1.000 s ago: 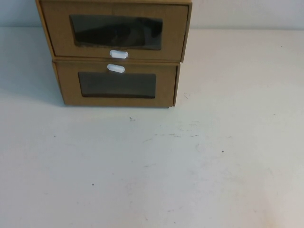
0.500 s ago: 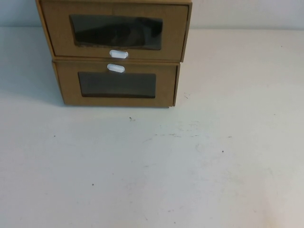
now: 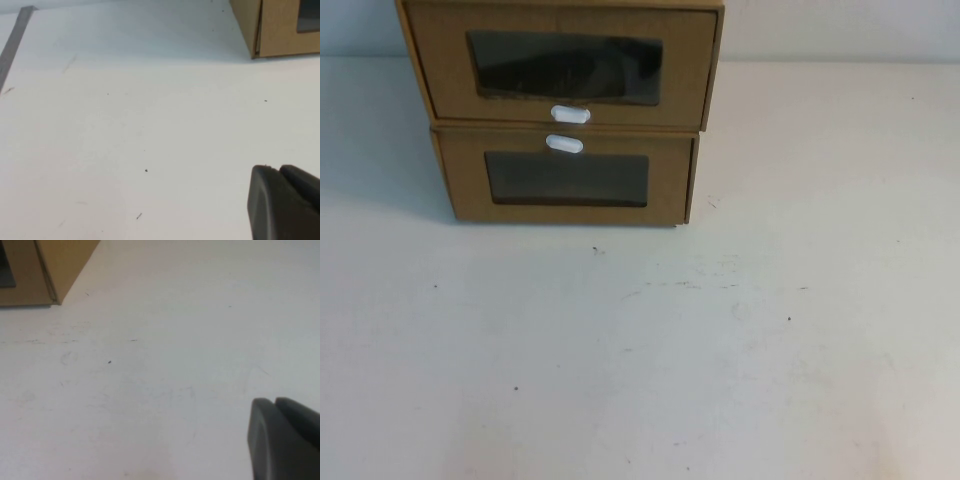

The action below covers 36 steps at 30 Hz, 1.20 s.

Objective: Close the shoe box

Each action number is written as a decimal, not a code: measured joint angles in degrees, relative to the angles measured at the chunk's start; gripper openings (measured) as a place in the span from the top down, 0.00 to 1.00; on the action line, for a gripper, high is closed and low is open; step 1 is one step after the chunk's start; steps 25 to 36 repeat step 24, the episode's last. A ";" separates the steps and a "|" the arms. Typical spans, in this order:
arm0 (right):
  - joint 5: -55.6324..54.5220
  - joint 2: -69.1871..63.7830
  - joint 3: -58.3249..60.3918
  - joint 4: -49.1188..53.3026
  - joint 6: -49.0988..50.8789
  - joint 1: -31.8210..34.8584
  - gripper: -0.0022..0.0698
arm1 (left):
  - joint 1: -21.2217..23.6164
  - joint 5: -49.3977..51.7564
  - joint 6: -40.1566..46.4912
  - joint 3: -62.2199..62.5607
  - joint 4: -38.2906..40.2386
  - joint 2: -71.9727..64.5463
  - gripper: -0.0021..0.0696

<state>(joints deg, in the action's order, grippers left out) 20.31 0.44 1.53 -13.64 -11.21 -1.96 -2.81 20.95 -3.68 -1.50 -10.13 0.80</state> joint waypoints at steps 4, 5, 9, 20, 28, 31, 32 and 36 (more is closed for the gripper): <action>0.00 0.00 0.00 -0.09 0.00 0.00 0.99 | 0.00 0.26 2.09 0.00 1.64 0.00 0.98; 0.00 0.00 0.00 -0.09 0.00 0.00 0.99 | 0.00 0.26 3.28 0.00 2.62 0.00 0.98; 0.00 0.00 0.00 -0.09 0.00 0.00 0.99 | 0.00 0.39 8.12 0.00 6.27 0.00 0.98; 0.00 0.00 0.00 -0.09 0.00 0.00 0.99 | 0.00 0.60 10.44 0.00 8.25 0.00 0.98; 0.00 0.00 0.00 -0.09 0.00 0.00 0.99 | 0.00 0.60 10.44 0.00 8.25 0.00 0.98; 0.00 0.00 0.00 -0.09 0.00 0.00 0.99 | 0.00 0.60 10.44 0.00 8.25 0.00 0.98; 0.00 0.00 0.00 -0.09 0.00 0.00 0.99 | 0.00 0.60 10.44 0.00 8.25 0.00 0.98; 0.00 0.00 0.00 -0.09 0.00 0.00 0.99 | 0.00 0.60 10.44 0.00 8.25 0.00 0.98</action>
